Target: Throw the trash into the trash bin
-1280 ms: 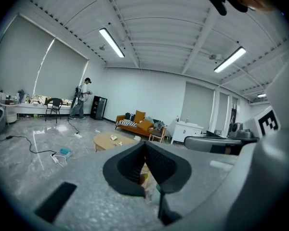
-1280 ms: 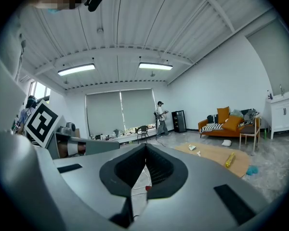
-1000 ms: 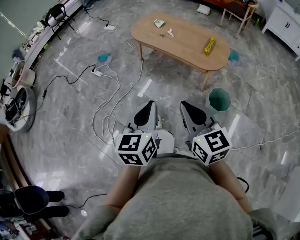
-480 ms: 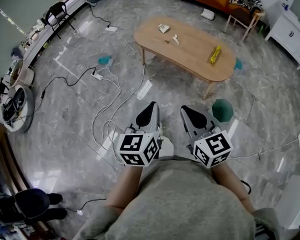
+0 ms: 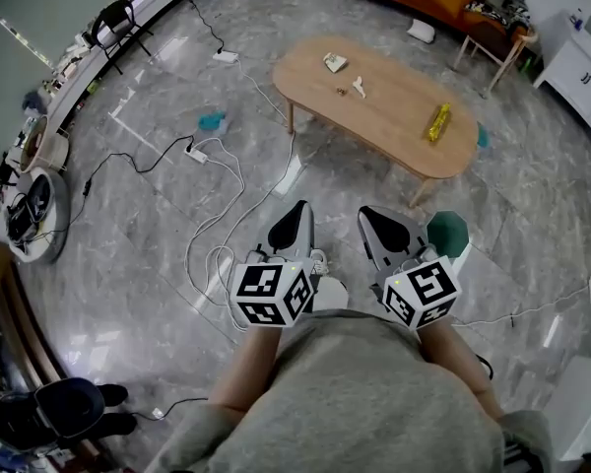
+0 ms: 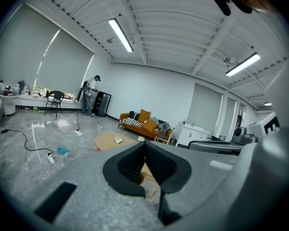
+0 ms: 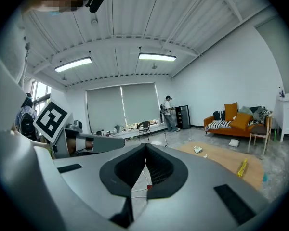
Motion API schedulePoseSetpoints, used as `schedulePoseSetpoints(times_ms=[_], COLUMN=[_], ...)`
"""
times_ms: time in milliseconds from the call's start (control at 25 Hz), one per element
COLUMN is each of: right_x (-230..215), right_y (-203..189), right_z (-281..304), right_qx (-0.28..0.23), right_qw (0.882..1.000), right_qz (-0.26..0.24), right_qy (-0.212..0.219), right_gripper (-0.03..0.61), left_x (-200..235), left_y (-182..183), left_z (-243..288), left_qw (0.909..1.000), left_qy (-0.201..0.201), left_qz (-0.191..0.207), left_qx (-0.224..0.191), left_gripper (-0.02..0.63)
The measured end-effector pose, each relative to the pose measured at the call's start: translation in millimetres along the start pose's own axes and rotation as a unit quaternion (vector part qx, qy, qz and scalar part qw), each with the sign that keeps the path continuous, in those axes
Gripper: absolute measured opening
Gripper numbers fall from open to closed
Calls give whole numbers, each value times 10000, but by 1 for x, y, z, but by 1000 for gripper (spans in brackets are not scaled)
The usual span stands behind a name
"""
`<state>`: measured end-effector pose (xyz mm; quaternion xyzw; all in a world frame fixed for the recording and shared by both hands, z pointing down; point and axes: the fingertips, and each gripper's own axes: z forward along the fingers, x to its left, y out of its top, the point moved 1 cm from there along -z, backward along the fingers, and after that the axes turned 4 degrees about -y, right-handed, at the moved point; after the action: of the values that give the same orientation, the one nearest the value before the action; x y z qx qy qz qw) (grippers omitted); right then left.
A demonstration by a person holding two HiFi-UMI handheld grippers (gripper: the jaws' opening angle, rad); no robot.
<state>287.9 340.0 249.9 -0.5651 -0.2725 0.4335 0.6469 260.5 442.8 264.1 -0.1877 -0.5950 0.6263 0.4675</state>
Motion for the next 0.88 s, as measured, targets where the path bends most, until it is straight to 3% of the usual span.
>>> schedulePoseSetpoints(times_ms=[880], right_x=[-37], right_y=[32], right_z=[143], right_qx=[14], right_qw=[9992], right_qz=[121], right_qy=[-378], right_gripper=[9], left_x=[103], left_y=[48], left_z=[103], left_qw=[9988], left_qy=[-407], left_qz=[79], left_qx=[272], left_gripper=[11])
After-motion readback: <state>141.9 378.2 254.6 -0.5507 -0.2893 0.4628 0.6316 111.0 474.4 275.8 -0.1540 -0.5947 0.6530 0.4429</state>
